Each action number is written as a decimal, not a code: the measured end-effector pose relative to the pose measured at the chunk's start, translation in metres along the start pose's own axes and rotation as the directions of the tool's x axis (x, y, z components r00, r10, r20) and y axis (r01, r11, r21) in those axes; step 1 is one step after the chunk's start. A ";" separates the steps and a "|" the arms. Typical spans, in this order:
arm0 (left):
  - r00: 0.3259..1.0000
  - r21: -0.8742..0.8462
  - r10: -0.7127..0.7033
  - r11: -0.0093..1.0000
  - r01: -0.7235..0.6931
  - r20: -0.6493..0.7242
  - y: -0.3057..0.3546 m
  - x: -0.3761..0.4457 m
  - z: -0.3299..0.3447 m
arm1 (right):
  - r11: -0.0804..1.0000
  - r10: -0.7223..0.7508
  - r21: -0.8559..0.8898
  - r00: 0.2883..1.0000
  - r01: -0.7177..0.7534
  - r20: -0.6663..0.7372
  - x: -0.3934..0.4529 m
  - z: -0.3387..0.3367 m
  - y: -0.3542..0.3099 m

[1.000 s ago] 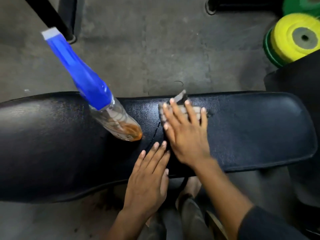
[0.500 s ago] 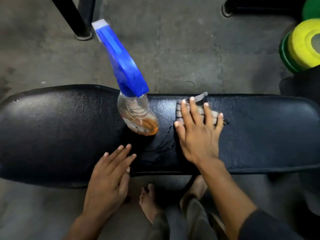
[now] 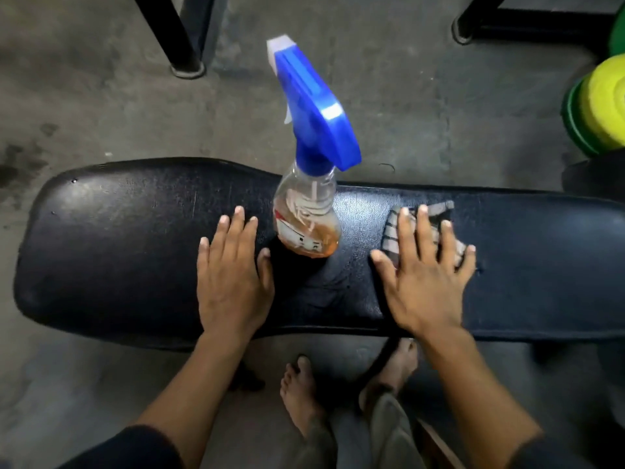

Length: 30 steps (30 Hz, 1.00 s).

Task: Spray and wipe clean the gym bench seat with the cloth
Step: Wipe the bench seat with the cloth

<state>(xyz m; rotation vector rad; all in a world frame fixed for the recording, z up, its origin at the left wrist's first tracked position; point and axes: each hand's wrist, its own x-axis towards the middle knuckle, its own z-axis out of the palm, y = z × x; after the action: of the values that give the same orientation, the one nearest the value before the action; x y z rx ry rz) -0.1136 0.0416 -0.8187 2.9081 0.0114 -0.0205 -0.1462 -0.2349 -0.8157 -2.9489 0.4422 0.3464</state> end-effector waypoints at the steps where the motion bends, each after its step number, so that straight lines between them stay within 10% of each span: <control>1: 1.000 0.000 -0.003 1.000 0.003 -0.005 0.000 -0.001 0.001 | 1.000 -0.014 0.002 1.000 0.014 0.003 -0.005 0.003 -0.015; 9: 0.998 -0.017 -0.020 1.000 0.019 -0.067 0.006 -0.005 0.003 | 0.989 -0.149 0.008 0.988 0.149 0.039 -0.135 0.037 -0.091; 22: 0.997 0.055 0.007 0.998 -0.003 -0.078 0.001 -0.005 0.012 | 0.994 -0.086 0.069 0.996 0.084 0.036 0.067 -0.011 -0.035; 30: 0.999 0.047 -0.011 0.999 0.013 -0.052 0.004 -0.004 0.008 | 0.972 -0.233 -0.032 0.972 0.232 -0.030 -0.051 0.018 -0.037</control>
<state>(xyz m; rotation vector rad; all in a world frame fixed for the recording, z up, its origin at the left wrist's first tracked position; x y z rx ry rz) -0.1173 0.0364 -0.8253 2.9553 0.0373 0.0529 -0.1859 -0.1829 -0.8171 -2.9940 0.0922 0.2770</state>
